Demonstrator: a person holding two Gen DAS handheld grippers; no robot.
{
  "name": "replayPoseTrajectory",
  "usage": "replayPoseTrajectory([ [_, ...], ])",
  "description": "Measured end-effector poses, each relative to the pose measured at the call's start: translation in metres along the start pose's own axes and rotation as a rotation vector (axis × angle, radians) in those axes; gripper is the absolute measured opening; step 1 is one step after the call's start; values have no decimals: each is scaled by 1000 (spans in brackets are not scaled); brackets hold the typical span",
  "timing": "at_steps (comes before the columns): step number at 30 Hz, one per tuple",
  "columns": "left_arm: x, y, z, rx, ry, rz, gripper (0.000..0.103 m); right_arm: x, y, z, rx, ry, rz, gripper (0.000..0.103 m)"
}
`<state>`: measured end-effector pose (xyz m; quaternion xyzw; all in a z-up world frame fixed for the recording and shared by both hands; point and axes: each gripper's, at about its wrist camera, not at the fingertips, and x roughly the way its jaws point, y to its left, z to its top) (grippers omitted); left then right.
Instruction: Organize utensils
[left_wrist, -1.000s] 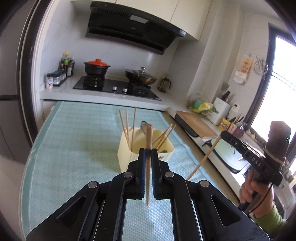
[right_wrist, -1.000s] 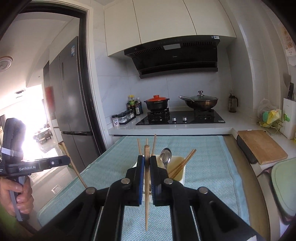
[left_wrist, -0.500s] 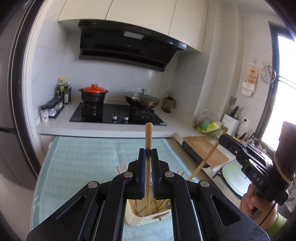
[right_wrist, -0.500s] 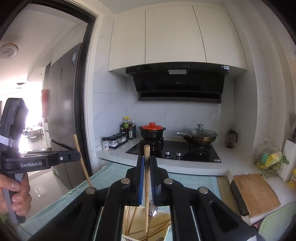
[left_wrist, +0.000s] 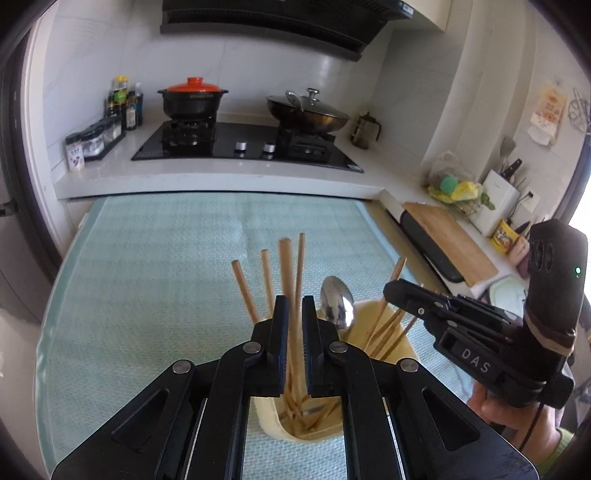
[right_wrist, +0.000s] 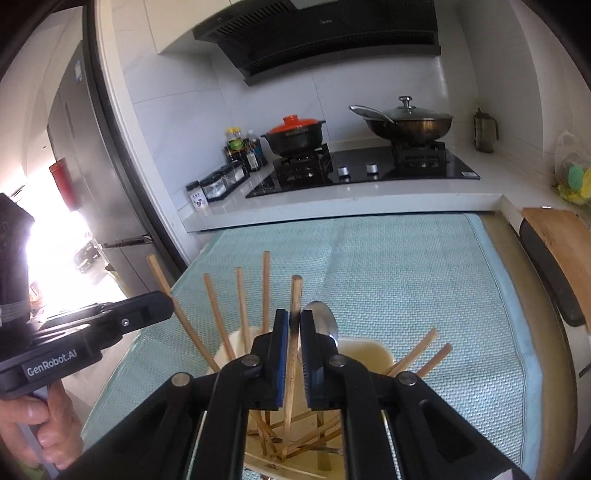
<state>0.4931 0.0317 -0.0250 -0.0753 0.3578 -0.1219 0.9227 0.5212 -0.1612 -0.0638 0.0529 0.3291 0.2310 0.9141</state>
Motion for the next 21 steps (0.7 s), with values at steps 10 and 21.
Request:
replayPoseTrajectory([
  [10,-78,-19,-10,98,-178,88,96,-75,-13,24,-26,-174,-114,61],
  [21,-162,-72,-112,184,-317,313,103,-204,38,-48,-164,-275,-201,93],
])
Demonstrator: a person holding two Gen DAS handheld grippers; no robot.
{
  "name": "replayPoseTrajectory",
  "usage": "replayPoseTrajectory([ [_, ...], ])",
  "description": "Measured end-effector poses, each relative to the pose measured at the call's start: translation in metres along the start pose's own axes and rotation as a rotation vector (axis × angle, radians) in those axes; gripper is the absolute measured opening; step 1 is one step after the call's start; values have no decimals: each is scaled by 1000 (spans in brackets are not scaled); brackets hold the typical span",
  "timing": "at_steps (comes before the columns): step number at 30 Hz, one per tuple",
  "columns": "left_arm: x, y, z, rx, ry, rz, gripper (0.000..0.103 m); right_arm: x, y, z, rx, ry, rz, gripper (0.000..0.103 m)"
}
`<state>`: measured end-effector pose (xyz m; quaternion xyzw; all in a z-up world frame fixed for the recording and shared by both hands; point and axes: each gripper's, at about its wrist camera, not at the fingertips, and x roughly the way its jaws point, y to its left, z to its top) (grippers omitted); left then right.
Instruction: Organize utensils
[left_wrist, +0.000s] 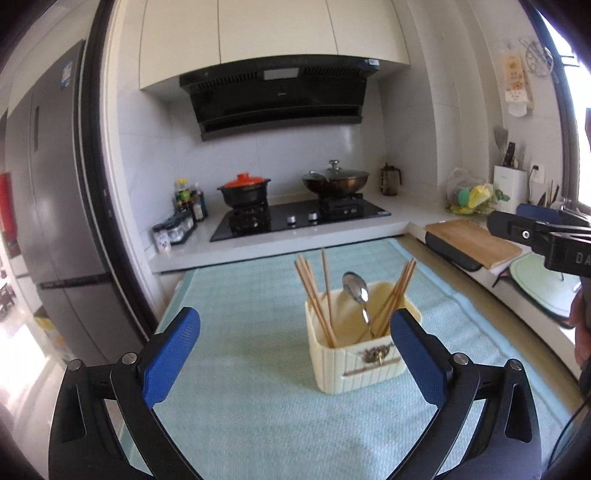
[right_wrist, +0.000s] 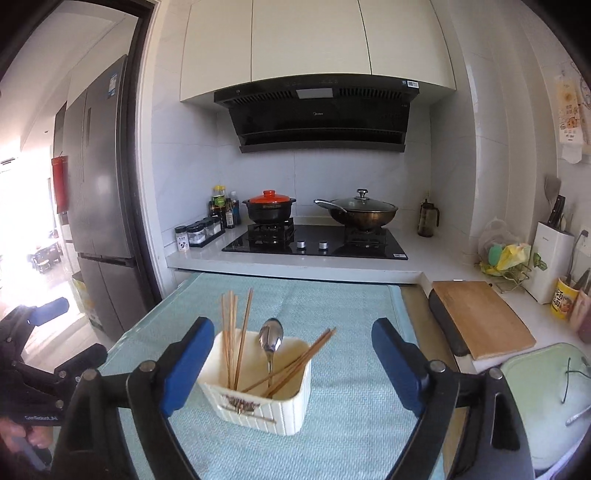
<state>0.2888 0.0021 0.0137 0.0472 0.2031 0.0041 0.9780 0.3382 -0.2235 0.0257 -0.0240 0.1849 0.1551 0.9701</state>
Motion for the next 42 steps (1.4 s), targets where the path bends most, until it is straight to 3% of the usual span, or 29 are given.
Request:
replayPoseTrajectory([
  [3,-17,-2,-22,-30,32,34,103,-27,9,-27,21,6,-35,103],
  [6,-28,-3,-36,-37,68,58,103,-51,17,-54,40,17,-63,103],
  [12,-47,4,-51,-115,116,34,103,-73,28,-91,56,59,-76,103],
  [22,-69,6,-55,-140,113,57,103,-100,54,-95,22,22,-40,103],
  [42,-79,3,-55,-152,134,45,103,-108,74,-94,-19,63,-29,103],
])
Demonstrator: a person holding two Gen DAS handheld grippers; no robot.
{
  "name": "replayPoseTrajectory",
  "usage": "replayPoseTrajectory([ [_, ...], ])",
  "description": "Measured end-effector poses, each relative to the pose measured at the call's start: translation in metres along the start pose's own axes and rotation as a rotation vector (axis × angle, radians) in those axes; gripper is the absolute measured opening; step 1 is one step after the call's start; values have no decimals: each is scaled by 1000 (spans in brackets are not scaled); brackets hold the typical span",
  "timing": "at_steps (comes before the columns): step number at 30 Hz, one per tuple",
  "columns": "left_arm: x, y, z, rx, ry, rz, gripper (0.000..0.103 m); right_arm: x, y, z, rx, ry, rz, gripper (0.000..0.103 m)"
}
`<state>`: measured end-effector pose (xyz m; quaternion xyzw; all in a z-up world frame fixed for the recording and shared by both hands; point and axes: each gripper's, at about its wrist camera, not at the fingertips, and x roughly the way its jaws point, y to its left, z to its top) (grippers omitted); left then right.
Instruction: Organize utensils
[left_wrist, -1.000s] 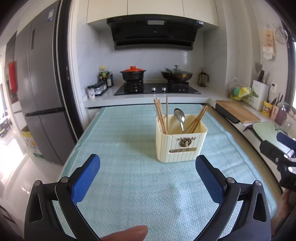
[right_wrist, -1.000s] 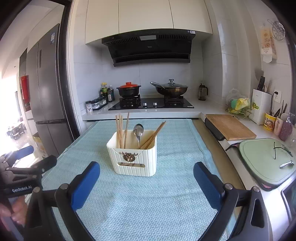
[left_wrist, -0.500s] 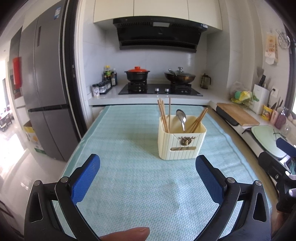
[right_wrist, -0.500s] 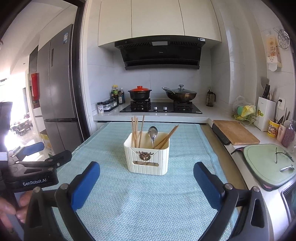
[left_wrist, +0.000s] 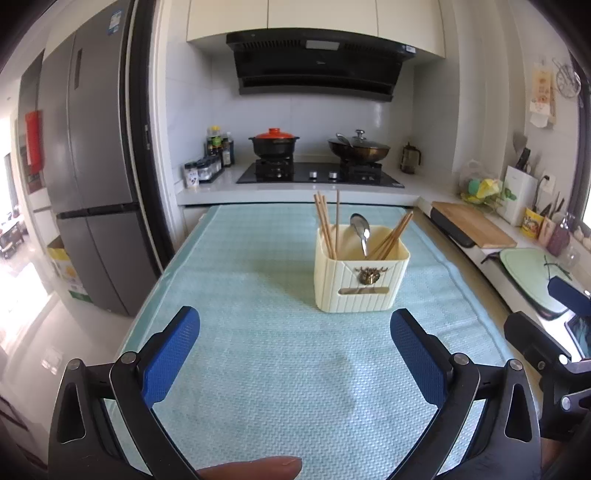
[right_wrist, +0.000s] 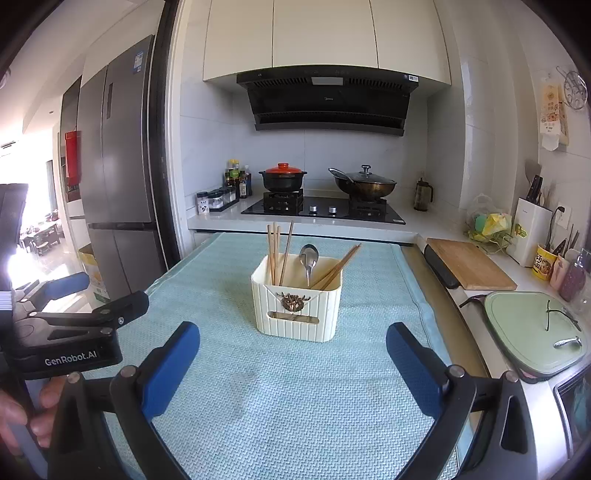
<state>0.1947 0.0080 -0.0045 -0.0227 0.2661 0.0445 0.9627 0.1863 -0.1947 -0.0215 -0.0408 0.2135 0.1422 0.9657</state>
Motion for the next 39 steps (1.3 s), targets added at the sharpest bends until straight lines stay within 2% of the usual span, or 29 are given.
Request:
replayPoseTrajectory([
  [9,-3,-5,1,5,15,-23,103,-7,5,2,-12,-3,-15,103],
  [39,0,-9,-4,42,33,-6,103,-5,3,0,0,-5,-31,103],
])
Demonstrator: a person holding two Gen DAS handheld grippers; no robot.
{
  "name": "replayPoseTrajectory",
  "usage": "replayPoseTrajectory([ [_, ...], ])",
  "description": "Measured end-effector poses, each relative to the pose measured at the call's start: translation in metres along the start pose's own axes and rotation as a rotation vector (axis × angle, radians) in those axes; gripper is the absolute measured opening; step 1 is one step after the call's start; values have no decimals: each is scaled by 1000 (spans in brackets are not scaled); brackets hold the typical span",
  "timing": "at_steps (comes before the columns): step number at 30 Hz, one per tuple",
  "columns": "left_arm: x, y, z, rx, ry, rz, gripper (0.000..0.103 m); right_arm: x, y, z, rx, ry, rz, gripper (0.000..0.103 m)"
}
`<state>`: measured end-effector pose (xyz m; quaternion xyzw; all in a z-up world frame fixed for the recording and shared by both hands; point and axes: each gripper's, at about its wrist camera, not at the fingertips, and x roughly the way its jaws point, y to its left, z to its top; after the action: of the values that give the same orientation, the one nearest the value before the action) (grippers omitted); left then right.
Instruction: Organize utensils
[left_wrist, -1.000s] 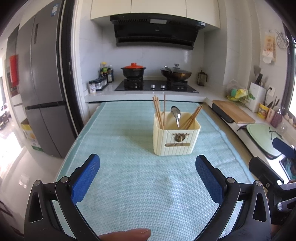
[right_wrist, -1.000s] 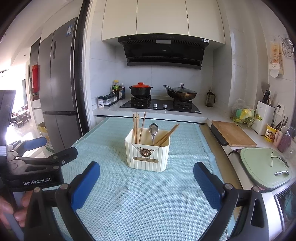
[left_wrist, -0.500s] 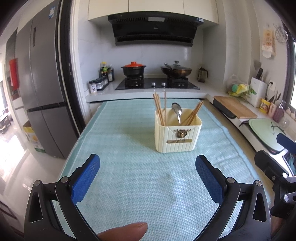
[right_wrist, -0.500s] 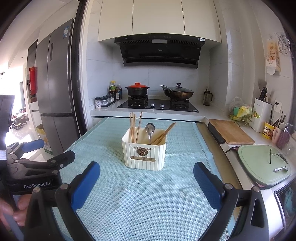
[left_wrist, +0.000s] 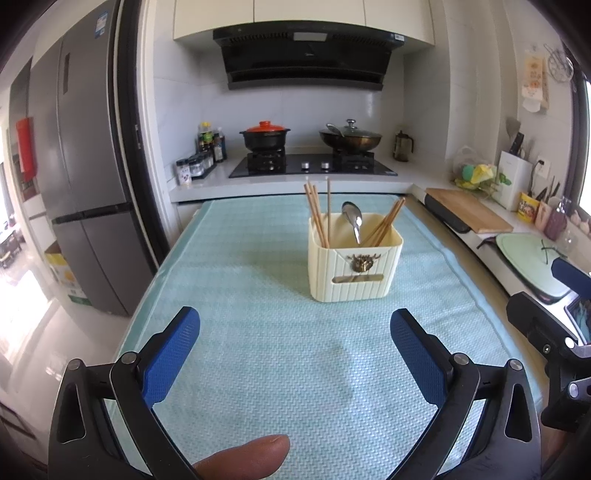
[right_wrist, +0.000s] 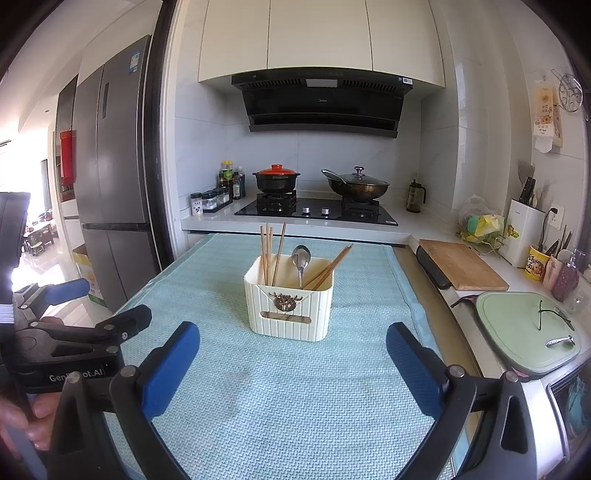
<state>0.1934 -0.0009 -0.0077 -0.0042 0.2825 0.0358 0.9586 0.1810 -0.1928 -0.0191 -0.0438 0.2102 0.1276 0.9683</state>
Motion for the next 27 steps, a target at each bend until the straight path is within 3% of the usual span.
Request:
replayPoseTrajectory([
  [27,-2,0,2,-17,-1,-6,103,1,1,1,-9,4,-1,103],
])
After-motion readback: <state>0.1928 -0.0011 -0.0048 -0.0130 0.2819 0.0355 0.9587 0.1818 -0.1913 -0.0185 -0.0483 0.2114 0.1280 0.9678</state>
